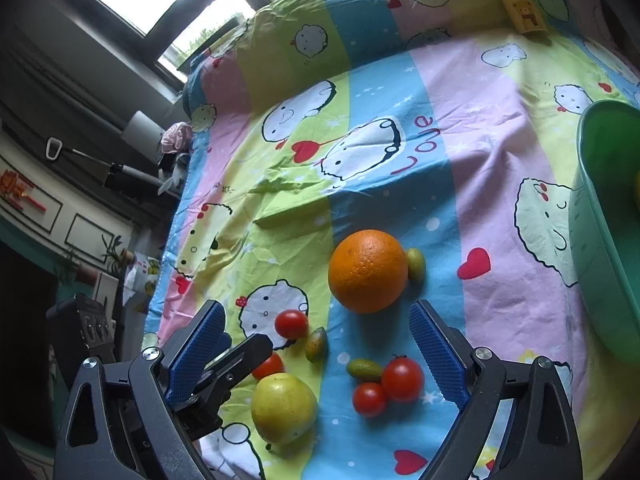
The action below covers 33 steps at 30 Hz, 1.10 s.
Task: Organize fruits
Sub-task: 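Move the right tool back toward the orange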
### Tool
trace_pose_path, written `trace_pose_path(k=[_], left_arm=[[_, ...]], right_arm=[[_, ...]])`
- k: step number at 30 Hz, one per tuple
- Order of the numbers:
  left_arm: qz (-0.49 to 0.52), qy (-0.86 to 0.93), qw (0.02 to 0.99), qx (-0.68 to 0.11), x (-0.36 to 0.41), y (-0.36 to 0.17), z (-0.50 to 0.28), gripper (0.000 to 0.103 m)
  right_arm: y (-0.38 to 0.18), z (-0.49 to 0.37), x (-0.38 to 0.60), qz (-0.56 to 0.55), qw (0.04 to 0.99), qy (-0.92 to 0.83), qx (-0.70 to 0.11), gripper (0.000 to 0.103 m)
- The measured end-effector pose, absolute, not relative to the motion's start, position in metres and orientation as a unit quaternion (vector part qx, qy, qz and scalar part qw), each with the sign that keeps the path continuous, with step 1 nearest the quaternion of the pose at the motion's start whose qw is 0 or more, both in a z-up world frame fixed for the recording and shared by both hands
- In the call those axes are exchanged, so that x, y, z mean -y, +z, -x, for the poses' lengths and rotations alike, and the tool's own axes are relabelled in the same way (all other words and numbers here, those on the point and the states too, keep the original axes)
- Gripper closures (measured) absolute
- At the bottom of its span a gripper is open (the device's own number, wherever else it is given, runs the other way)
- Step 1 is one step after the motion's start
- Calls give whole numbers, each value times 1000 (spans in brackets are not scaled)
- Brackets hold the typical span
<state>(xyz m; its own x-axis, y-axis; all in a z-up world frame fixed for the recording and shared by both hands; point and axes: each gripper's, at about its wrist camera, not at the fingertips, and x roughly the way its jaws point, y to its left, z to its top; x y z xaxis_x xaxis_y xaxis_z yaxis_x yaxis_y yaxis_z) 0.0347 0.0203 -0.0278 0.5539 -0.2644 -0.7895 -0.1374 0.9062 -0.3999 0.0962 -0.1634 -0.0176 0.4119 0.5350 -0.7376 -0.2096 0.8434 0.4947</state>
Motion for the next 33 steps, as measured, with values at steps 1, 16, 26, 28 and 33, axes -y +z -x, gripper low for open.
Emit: trace_pose_path(k=[1,16,26,28,33], left_arm=[[212,-38,855,-472,-19,-28,-35,16],[198,-48,854,-480,-8,-28,-36,16],[196,-58,850,-486,-3,-29,-37,16],[195,-60,850,-486,-2,-29,-37,16],[194,-63,849,-487,0,-29,-37,16]], right_arm=[[-18,-97,164,-167,823,226,-494,10],[-22,-99,167,-178,816,226,-502,10],[-22,-100,167,-179,815,227,-503,10],[-23,-100,167,-180,814,228,-503,10],[-25,-99,166,-181,811,231,-505,10]])
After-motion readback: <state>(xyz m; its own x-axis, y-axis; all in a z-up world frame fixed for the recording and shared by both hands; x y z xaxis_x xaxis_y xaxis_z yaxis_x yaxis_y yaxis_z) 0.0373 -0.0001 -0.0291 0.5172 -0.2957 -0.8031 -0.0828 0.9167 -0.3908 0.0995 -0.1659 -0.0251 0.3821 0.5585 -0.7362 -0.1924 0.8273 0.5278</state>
